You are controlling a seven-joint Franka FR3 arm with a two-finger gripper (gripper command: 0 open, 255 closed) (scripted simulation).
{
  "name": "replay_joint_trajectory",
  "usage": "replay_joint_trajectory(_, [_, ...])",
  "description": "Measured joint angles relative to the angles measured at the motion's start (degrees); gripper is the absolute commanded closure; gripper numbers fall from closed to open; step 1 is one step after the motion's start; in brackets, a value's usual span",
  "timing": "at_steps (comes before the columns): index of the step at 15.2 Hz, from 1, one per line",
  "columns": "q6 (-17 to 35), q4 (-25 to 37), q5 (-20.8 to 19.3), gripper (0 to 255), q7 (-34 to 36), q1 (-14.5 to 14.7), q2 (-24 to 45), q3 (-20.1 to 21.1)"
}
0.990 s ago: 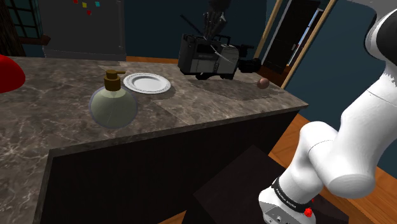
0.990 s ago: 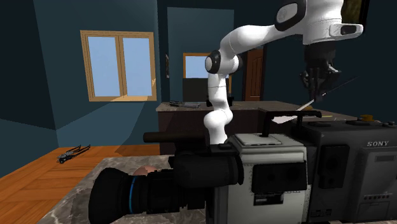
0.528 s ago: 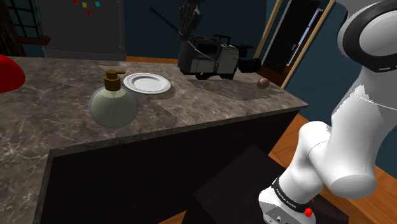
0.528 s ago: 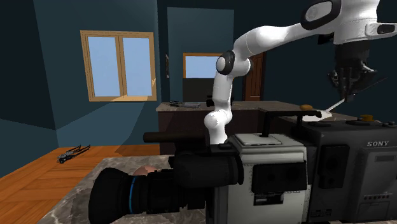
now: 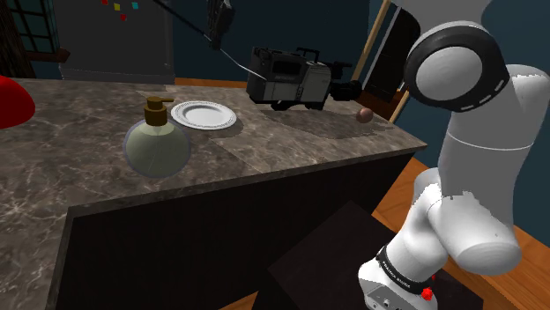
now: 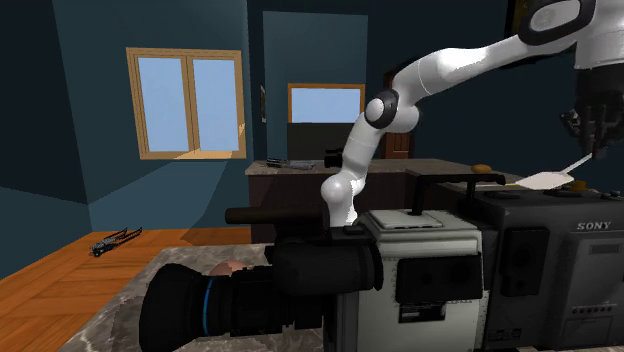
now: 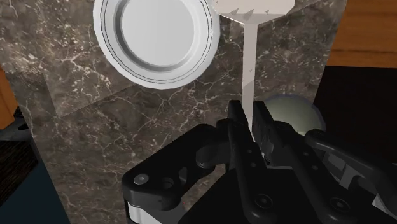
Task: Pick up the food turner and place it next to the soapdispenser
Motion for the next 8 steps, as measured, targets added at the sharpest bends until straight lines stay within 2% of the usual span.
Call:
replay_joint_trajectory(2, [-4.79, 12.45, 2.53, 255, 1.82, -2.18, 7.53, 0.98])
replay_joint_trajectory(3, [-5.29, 14.69, 3.01, 255, 2.36, -2.4, 9.33, 1.3])
replay_joint_trajectory(8, [1.72, 3.37, 1.37, 255, 2.2, 0.75, 5.14, 0.83])
